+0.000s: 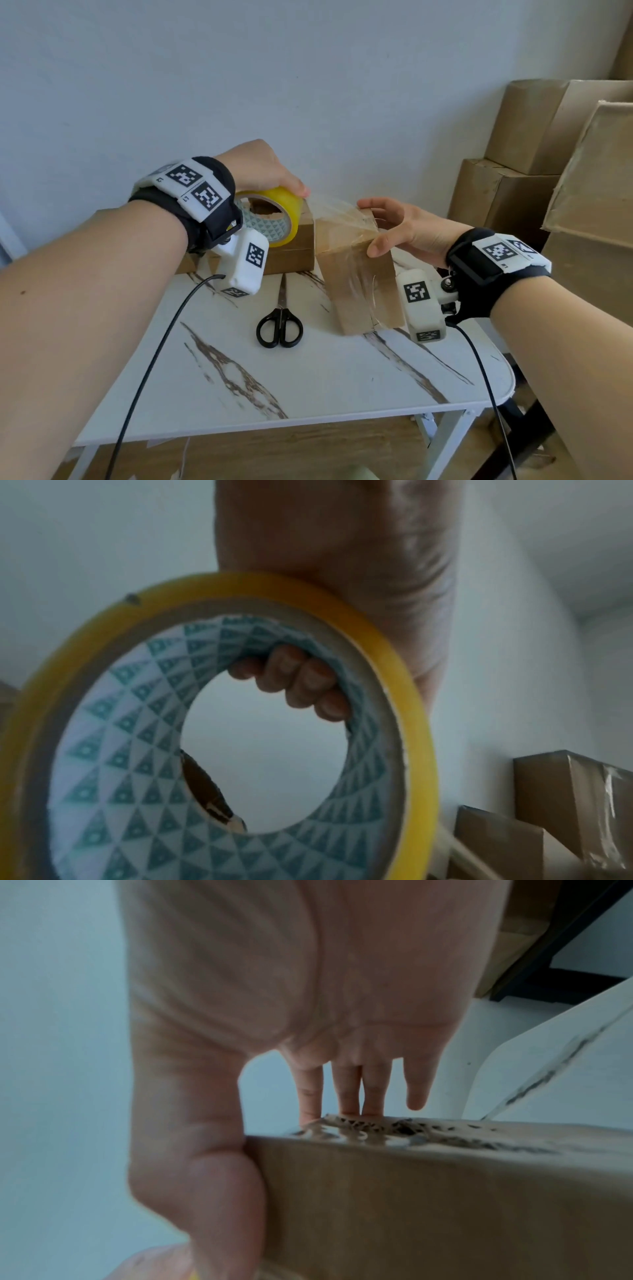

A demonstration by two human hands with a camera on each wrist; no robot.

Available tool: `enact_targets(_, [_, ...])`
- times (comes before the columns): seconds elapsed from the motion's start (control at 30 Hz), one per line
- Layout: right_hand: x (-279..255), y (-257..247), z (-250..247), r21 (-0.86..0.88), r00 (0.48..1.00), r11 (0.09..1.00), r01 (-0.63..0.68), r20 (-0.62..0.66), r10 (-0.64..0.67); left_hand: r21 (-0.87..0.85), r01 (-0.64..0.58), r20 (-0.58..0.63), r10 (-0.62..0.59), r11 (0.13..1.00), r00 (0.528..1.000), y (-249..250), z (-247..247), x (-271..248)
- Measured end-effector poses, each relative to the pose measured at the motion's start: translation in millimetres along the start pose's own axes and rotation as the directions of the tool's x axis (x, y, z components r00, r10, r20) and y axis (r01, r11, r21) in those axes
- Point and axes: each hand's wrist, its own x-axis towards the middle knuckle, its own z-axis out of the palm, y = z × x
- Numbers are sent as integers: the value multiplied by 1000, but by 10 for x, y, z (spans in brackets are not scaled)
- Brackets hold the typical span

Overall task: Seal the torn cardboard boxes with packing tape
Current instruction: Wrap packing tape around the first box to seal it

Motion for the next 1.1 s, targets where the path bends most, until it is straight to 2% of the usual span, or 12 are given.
enact_targets(0.13, [-50, 70, -66, 67, 1000, 998, 6, -16, -5, -36, 7, 65, -4, 999, 998, -58, 159, 55])
enact_targets(0.3, [-162, 172, -160, 110, 999, 994, -7, -52, 13, -50, 10, 82, -6, 999, 997, -22, 429, 126])
enact_targets(0.43, [-214, 184, -228, 147, 998, 989, -33, -52, 41, -8, -4, 85, 4, 1000, 996, 41, 572, 157])
enact_targets(0.7, [-136, 129, -197, 102, 993, 991, -92, -62, 99, 122, 4, 167, -24, 993, 986, 52, 738, 143])
enact_targets(0.77, [-82, 95, -123, 75, 984, 991, -111, -132, 120, 135, 5, 198, -32, 991, 980, 96, 770, 139])
enact_targets(0.87, [68, 76, -18, -233, 952, 955, -184, -284, 114, 165, -6, 227, -32, 986, 973, 144, 800, 153])
enact_targets(0.9, [102, 77, 4, -287, 942, 938, -196, -321, 99, 158, -5, 232, -32, 987, 972, 150, 804, 156])
enact_targets(1.03, [85, 57, -6, -217, 895, 961, -174, -442, 63, 77, 9, 253, -28, 997, 967, 81, 793, 160])
enact_targets(1.1, [70, 36, -34, -242, 869, 953, -182, -494, 41, -81, 39, 292, -14, 996, 956, 31, 746, 155])
